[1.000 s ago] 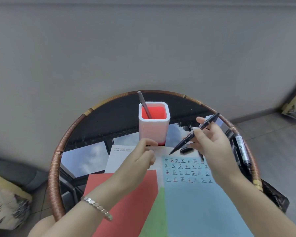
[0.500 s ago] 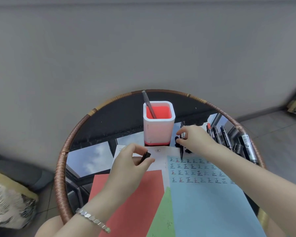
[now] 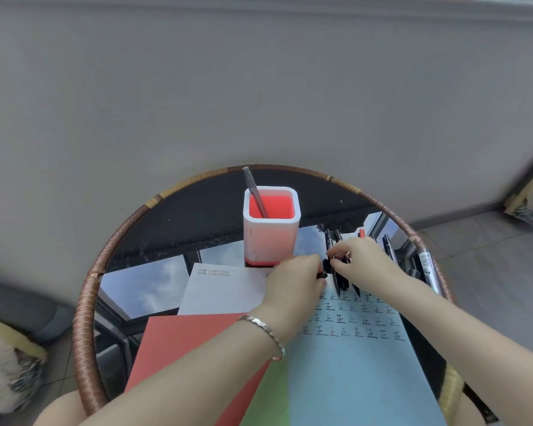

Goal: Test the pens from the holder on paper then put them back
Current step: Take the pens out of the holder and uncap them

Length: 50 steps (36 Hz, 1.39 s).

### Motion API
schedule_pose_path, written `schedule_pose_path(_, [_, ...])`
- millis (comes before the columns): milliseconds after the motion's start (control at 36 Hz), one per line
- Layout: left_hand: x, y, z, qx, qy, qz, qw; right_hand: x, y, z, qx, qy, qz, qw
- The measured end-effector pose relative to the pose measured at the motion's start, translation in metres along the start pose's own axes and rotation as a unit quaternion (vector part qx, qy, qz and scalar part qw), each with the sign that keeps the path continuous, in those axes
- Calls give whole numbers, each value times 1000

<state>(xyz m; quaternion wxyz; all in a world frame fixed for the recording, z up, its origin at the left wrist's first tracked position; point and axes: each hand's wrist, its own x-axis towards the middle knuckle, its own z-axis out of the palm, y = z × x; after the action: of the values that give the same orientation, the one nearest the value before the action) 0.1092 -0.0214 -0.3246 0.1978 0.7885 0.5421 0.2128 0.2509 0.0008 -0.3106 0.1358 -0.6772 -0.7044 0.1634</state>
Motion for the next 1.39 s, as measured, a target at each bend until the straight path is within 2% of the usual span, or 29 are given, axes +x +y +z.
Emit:
schedule_pose_path(111, [0,-6,-4,0,-6,47,999,-2,-4,-6,7,5,-8,1000])
schedule_pose_path(167, [-6,-12,-12,2,13,57,998,-4,-12,-11,26,38,-17,999])
schedule_pose_path(278, [-23,-31,-35,-22,70,75,994,-2,-45,-23,99,127,-78,984])
schedule_pose_path(361, [-38,-46,-55,-49,104,57,992,11,-74,-29,90,151,-133,975])
schedule_pose_path(444, [-51,-60,-72,-69,122,20,990,29,-99,-31,58,151,-147,976])
schedule_pose_path(583, [-65,-80,-101,-88,157,-25,983,58,-135,-27,30,108,-110,988])
schedule_pose_path(694, [-66,-82,-106,-110,161,-46,980,68,-133,-20,17,90,-85,992])
schedule_pose_path(861, [-66,-76,-114,-144,188,-43,971,52,-124,-25,37,121,-142,982])
schedule_pose_path(944, [-62,-65,-116,-157,212,-23,964,29,-114,-37,76,176,-195,962])
schedule_pose_path(1056, [-49,-46,-115,-172,220,7,960,-1,-109,-60,179,197,-214,940])
schedule_pose_path(1222, [-22,-29,-108,-82,204,62,974,-29,-107,-76,366,199,-182,891])
schedule_pose_path(1278, [-17,-25,-107,-82,179,50,979,-35,-105,-74,448,189,-144,862])
schedule_pose_path(1389, [-18,-22,-105,-83,170,68,980,-41,-95,-68,614,149,-39,774])
